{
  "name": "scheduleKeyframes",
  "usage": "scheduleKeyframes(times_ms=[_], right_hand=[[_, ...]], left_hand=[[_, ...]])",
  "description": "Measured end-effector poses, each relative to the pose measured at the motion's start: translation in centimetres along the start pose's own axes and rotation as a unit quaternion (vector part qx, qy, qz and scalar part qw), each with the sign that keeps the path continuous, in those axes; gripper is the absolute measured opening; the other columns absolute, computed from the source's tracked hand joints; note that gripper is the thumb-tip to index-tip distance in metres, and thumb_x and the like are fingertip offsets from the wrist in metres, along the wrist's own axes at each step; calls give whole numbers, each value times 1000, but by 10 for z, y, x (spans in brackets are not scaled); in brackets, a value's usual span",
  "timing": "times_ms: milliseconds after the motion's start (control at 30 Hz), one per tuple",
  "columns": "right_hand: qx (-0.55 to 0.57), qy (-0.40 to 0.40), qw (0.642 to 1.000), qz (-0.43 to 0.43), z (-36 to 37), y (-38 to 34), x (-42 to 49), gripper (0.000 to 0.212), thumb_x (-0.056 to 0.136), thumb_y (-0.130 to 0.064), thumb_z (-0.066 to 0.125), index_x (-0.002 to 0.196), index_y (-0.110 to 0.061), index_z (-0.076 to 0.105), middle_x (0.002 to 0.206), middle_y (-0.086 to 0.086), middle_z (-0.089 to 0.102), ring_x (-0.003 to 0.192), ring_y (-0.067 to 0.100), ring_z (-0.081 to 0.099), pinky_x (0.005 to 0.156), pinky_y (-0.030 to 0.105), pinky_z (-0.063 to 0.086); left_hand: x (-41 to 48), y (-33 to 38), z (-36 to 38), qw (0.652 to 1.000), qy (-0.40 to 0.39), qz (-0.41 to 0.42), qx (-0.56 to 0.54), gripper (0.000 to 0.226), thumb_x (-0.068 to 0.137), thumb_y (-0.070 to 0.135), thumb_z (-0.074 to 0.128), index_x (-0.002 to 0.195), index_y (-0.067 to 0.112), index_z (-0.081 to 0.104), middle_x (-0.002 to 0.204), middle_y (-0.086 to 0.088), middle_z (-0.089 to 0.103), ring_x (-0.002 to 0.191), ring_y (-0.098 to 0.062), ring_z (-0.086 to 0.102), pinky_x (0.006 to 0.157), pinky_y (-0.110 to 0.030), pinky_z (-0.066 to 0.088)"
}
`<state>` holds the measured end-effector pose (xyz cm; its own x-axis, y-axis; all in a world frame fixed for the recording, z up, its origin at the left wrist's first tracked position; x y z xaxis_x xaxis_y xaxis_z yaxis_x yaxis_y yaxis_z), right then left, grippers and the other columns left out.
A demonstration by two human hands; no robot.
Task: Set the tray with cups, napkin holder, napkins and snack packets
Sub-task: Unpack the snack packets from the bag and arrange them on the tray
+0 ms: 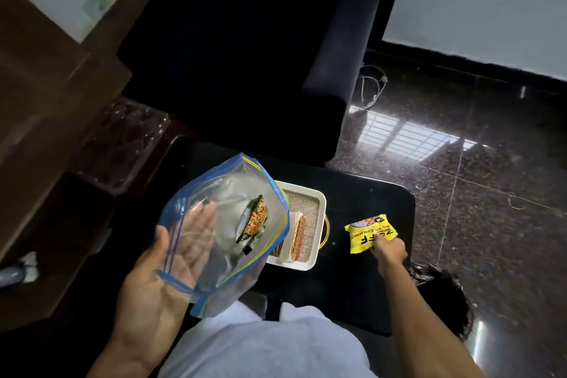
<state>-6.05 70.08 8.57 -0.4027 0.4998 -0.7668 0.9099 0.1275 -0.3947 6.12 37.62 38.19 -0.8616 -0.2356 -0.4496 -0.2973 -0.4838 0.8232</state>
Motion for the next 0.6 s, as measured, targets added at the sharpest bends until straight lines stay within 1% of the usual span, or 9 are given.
scheduleKeyframes(times_ms=[67,133,200,300,333,433,467,533,600], right_hand=[[45,-20,998,33,9,6,8,28,93,-10,61,114,8,64,124,24,61,114,38,61,97,50,54],[96,-41,993,60,16,13,12,27,94,-5,60,118,7,62,129,23,59,118,34,59,98,45,54],[154,-62,982,91,20,22,12,30,94,-1,60,123,7,58,133,22,56,114,30,60,95,41,55],[194,-80,969,133,19,40,9,36,94,2,60,128,8,54,136,22,54,104,28,62,92,39,56],[198,-87,966,144,17,47,7,36,94,2,59,129,9,52,132,23,56,97,27,62,87,37,57],[211,-104,956,175,6,63,-6,34,97,-1,55,128,13,51,111,26,61,73,22,62,60,28,57],[221,-106,952,182,2,66,-12,33,98,-2,53,128,13,51,109,26,62,69,21,60,58,27,55],[256,-111,943,180,-7,64,-31,34,100,-5,51,129,12,52,109,24,62,72,22,62,64,26,52],[309,-128,932,140,-15,45,-58,34,100,-6,52,130,10,53,117,24,65,88,25,66,75,27,52]], left_hand=[[2,-5,-2,999,34,-31,-14,63,104,56,33,135,10,62,142,-10,62,133,-18,58,101,-29,55],[4,-8,-7,999,49,-2,4,55,106,51,27,136,22,63,147,-4,59,138,-16,53,107,-35,47],[4,-13,-10,998,53,-1,33,54,107,46,26,140,19,59,151,-5,54,143,-17,48,112,-38,38],[4,-16,-7,997,60,-5,38,54,108,46,29,143,16,56,154,-7,51,145,-18,45,113,-36,36],[6,-18,-6,998,52,-6,36,54,108,46,28,143,15,56,154,-7,51,144,-18,46,113,-34,38],[9,-20,0,999,41,-12,32,53,108,42,28,139,13,59,149,-9,56,140,-18,52,103,-27,50],[11,-23,0,998,45,-13,32,53,108,41,28,137,12,62,147,-9,58,137,-18,54,98,-25,53],[13,-24,2,998,44,-22,35,53,107,41,29,131,12,67,143,-10,62,133,-18,59,91,-22,56],[15,-21,4,998,45,-29,41,54,106,41,31,128,11,70,140,-10,65,129,-17,62,87,-20,57]])
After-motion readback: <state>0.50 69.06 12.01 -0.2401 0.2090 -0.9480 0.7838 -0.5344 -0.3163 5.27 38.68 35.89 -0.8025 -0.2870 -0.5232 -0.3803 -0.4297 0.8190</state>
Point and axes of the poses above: each hand's wrist, its own x-axis towards the middle knuckle, its own z-axis out of the palm, y = z × x, the point moved 3 cm from there along x, towards the middle knuckle
